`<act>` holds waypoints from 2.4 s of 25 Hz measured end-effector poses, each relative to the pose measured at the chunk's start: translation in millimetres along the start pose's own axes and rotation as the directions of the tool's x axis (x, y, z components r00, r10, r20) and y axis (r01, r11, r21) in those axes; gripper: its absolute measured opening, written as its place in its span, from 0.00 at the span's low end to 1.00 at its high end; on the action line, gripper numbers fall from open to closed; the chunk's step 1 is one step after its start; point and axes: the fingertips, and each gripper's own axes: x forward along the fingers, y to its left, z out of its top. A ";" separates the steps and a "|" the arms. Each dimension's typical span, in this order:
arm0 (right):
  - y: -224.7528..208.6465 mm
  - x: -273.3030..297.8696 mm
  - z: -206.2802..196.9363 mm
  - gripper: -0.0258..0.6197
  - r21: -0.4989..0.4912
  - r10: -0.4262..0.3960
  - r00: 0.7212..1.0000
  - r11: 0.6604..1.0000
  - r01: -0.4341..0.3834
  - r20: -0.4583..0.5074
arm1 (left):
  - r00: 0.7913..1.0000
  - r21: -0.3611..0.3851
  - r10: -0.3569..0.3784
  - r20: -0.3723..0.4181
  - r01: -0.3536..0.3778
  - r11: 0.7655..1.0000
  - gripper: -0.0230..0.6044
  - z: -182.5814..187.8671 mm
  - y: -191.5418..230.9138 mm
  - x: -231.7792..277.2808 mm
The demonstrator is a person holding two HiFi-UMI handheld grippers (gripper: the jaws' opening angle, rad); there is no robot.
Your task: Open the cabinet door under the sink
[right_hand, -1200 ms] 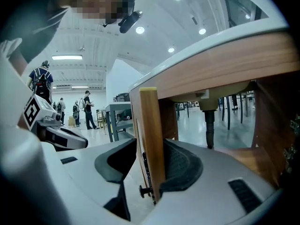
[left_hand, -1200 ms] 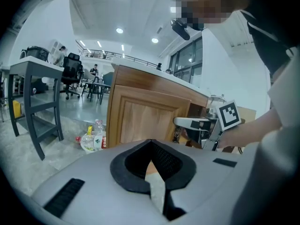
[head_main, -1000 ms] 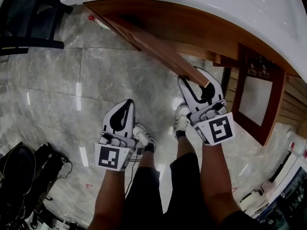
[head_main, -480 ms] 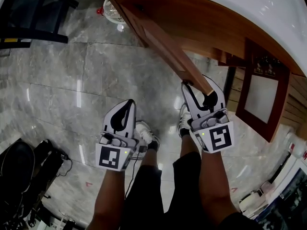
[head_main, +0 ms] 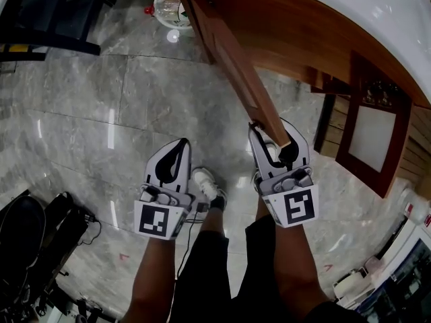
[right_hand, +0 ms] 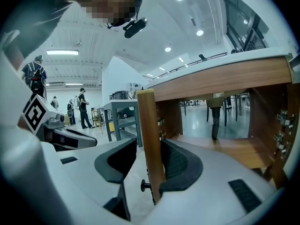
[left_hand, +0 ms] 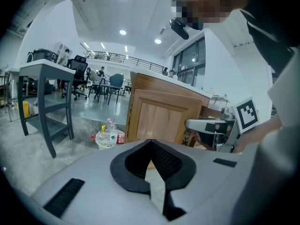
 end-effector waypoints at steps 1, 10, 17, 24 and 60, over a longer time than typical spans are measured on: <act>3.3 -0.5 -1.0 0.31 0.003 -0.002 1.000 1.000 0.002 -0.001 | 1.000 0.000 0.002 0.001 -0.002 1.000 0.06 -0.3 1.6 -1.4; 35.7 0.4 -4.2 0.31 0.021 0.017 1.000 1.000 -0.017 0.003 | 1.000 -0.016 0.018 0.003 -0.018 1.000 0.06 -3.7 18.1 -13.7; 68.6 8.6 -8.7 0.31 0.004 0.070 0.998 0.998 -0.070 -0.011 | 0.999 -0.011 0.038 0.016 -0.038 0.999 0.06 -1.5 31.2 -19.4; 118.9 26.4 -8.4 0.31 -0.011 0.142 0.990 0.990 -0.142 -0.003 | 0.995 -0.005 0.099 0.019 -0.099 0.995 0.06 -1.2 57.5 -33.8; 96.0 -172.0 126.0 0.16 -0.073 -0.067 0.995 0.995 0.072 0.080 | 0.988 0.085 -0.057 0.144 0.045 0.995 0.06 115.2 -96.6 -134.8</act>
